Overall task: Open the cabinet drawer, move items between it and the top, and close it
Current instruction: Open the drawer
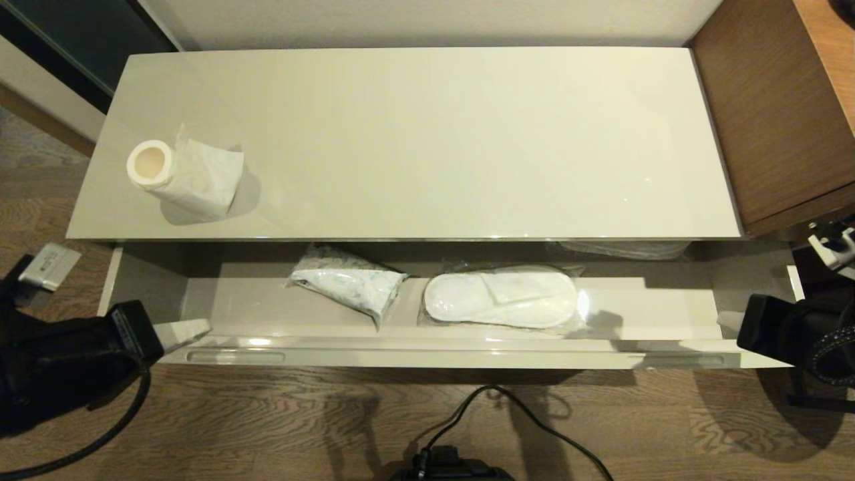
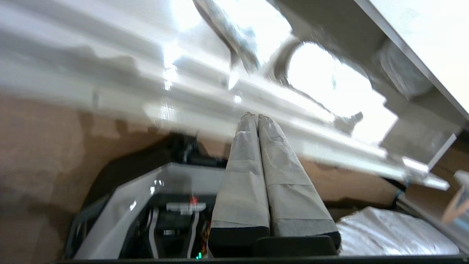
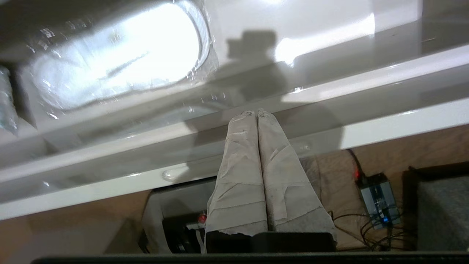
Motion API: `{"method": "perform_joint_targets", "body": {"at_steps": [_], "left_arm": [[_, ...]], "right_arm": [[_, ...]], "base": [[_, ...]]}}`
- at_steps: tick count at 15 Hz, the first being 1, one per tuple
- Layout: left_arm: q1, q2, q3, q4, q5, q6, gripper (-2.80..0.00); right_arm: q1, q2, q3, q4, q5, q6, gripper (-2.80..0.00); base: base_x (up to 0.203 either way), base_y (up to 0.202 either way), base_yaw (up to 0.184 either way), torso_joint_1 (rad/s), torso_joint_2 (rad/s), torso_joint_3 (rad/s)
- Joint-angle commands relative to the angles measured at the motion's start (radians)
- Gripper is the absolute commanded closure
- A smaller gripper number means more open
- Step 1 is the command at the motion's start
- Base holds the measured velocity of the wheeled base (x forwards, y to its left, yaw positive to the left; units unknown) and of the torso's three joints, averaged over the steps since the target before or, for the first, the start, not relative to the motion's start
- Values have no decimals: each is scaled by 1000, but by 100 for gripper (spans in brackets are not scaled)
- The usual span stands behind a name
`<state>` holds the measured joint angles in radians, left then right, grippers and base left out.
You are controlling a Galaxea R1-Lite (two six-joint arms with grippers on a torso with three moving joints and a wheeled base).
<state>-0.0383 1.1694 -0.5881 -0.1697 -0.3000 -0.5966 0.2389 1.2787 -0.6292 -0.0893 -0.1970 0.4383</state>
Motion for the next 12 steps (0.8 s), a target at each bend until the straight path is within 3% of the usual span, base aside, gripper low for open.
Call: {"method": "perform_joint_targets", "body": {"at_steps": [1, 8, 12], "left_arm": [[0, 141, 33, -72, -2, -4, 0], [0, 178, 109, -120, -5, 1, 0], [0, 129, 40, -118, -15, -4, 0]], "right_arm": [[0, 79, 41, -12, 4, 7, 0], [2, 99, 100, -38, 8, 13, 0], [0, 70, 69, -38, 10, 8, 0]], "base": [[0, 0, 0, 0, 0, 0], [0, 0, 0, 0, 0, 0], [0, 0, 0, 0, 0, 0]]}}
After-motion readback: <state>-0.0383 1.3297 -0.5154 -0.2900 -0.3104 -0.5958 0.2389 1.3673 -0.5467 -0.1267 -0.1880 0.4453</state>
